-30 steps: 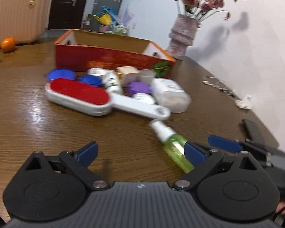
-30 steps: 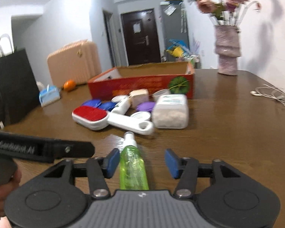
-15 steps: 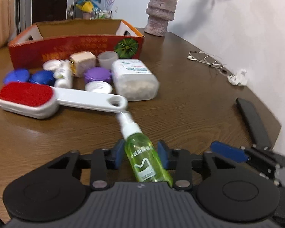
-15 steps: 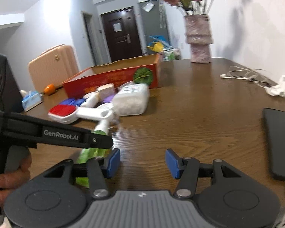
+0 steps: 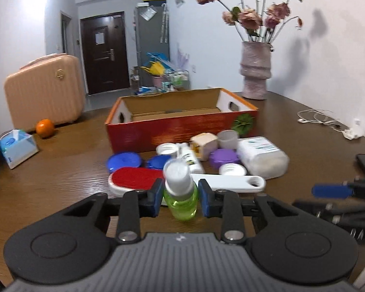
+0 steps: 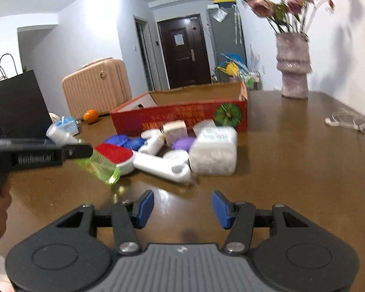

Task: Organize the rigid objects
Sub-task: 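Close the left tool on the green bottle while the right tool releases it, then carry the green bottle toward the box with the left tool while the right tool grasps the white cap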

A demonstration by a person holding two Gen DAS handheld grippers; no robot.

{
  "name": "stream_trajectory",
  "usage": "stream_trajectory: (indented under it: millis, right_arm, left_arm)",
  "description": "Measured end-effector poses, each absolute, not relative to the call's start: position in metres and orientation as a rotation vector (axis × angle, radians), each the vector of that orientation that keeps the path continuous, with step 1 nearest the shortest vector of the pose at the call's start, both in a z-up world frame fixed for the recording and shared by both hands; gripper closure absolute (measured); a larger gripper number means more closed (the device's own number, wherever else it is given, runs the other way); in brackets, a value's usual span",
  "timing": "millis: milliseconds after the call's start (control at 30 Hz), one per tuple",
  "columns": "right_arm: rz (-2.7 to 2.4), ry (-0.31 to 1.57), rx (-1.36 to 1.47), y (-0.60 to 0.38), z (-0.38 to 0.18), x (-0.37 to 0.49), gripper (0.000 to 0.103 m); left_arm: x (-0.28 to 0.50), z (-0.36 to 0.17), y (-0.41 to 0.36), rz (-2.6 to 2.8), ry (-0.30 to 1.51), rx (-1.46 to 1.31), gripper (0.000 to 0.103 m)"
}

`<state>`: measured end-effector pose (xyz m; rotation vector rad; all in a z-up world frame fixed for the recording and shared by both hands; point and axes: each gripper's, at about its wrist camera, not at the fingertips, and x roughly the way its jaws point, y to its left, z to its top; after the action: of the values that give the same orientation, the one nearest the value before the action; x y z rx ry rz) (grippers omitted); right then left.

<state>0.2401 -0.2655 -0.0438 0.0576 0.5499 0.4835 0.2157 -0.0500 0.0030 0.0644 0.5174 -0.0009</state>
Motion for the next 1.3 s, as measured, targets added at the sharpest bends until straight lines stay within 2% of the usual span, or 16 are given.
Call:
stream_trajectory:
  millis: [233,467,533,667,700,733,800,1000,1200,1267,1300]
  right_arm:
    - [0.497,0.522,-0.027,-0.22,-0.024,0.3,0.06]
    - [0.423,0.652,-0.242,-0.158,-0.044,0.358,0.062]
    - [0.405,0.684,-0.266,-0.15,-0.05,0.36,0.066]
    - [0.384,0.71,-0.27,-0.148,-0.052,0.365,0.066]
    - [0.386,0.708,-0.272,-0.148,-0.052,0.365,0.069]
    - [0.392,0.706,-0.278,-0.147,-0.051,0.364,0.095]
    - [0.392,0.698,-0.284,-0.147,-0.048,0.361,0.101]
    - [0.41,0.621,-0.284,-0.157,-0.026,0.342,0.103]
    - [0.436,0.547,-0.219,-0.177,0.01,0.339,0.103]
    - [0.474,0.595,-0.194,-0.182,0.009,0.348,0.099]
    - [0.497,0.631,-0.209,-0.181,0.005,0.352,0.092]
  left_arm:
    - [0.218,0.008,-0.029,0.007,0.493,0.082,0.072]
    - [0.228,-0.007,-0.005,-0.036,0.496,0.069,0.072]
    - [0.226,-0.01,-0.005,-0.052,0.474,0.086,0.072]
    - [0.229,-0.012,0.001,-0.092,0.461,0.065,0.072]
    - [0.229,-0.012,0.002,-0.103,0.459,0.066,0.072]
    - [0.229,-0.012,0.003,-0.111,0.459,0.065,0.072]
    - [0.228,-0.01,0.006,-0.126,0.458,0.05,0.072]
    - [0.223,0.024,0.022,-0.165,0.362,0.003,0.072]
    - [0.265,0.061,0.033,-0.139,0.309,0.025,0.072]
    - [0.286,0.068,0.038,-0.113,0.306,0.017,0.072]
    - [0.295,0.07,0.04,-0.102,0.306,0.015,0.072]
